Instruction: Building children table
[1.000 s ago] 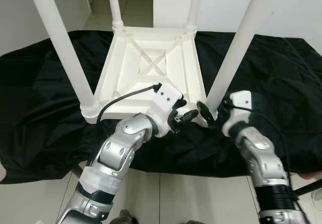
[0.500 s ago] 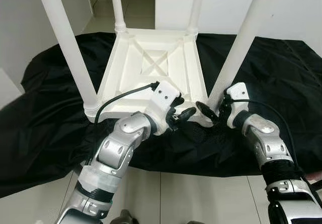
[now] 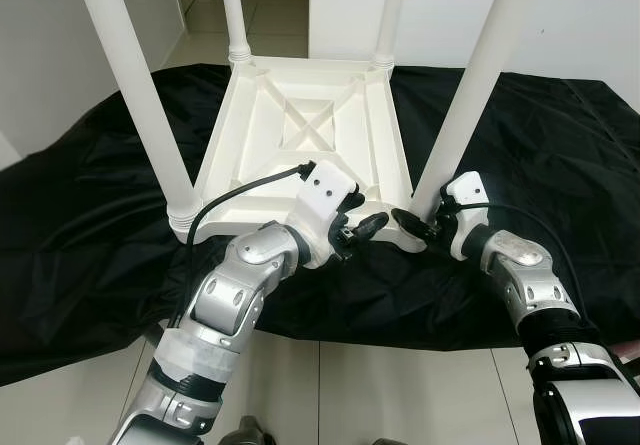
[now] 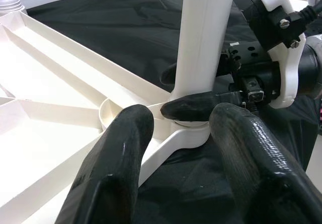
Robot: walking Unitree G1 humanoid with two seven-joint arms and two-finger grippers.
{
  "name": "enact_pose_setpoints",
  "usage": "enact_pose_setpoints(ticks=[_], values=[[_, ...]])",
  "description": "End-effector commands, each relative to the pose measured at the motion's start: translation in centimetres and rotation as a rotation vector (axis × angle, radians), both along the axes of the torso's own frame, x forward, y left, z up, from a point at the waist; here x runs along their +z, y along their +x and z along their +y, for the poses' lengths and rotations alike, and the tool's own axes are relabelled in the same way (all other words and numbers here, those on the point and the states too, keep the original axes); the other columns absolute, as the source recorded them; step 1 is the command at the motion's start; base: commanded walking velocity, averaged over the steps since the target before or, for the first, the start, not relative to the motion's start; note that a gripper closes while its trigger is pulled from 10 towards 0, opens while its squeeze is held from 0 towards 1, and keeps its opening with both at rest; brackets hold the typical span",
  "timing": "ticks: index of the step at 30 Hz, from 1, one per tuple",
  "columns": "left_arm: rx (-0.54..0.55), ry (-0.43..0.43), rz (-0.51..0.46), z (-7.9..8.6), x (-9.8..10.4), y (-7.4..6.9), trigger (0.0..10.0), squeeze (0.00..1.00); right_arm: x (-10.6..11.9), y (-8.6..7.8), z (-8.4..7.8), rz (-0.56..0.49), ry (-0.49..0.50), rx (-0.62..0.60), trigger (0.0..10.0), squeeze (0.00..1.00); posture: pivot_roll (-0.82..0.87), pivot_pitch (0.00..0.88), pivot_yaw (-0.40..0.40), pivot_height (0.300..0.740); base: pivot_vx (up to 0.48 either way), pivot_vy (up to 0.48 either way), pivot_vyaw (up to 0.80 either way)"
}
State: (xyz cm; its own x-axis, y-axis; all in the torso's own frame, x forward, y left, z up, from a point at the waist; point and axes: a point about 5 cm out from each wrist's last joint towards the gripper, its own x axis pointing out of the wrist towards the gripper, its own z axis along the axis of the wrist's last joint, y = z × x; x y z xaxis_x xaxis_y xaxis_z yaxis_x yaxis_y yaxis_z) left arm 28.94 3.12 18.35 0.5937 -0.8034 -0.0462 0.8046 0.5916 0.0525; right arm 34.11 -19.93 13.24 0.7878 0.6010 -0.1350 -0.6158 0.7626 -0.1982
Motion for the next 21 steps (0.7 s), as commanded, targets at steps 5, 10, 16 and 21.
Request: enact_pose_setpoints(ticks=[5,10,16,21], values=[[0.036,0.019,-0.007,0.3,-0.1,0.3,10.0,0.0,-0.4,-0.3,0.1,0.017,0.085,-0.047,10.0,0.0,-0.03,0.0,0.036,0.74,0.0,0.0,0.0],[0.036,0.025,-0.007,0.4,-0.2,0.2,10.0,0.0,-0.6,-0.5,0.9,-0.022,0.106,-0.176,10.0,0.0,-0.04,0.0,0.04,0.74,0.0,0.0,0.0],[0.036,0.03,-0.008,0.3,-0.3,0.2,10.0,0.0,-1.0,-1.1,2.3,-0.034,0.142,-0.284,10.0,0.0,-0.04,0.0,0.041,0.74,0.0,0.0,0.0],[0.039,0.03,-0.012,0.4,-0.3,0.3,10.0,0.0,-1.3,-1.8,3.3,-0.041,0.192,-0.428,10.0,0.0,-0.04,0.0,0.039,0.74,0.0,0.0,0.0]])
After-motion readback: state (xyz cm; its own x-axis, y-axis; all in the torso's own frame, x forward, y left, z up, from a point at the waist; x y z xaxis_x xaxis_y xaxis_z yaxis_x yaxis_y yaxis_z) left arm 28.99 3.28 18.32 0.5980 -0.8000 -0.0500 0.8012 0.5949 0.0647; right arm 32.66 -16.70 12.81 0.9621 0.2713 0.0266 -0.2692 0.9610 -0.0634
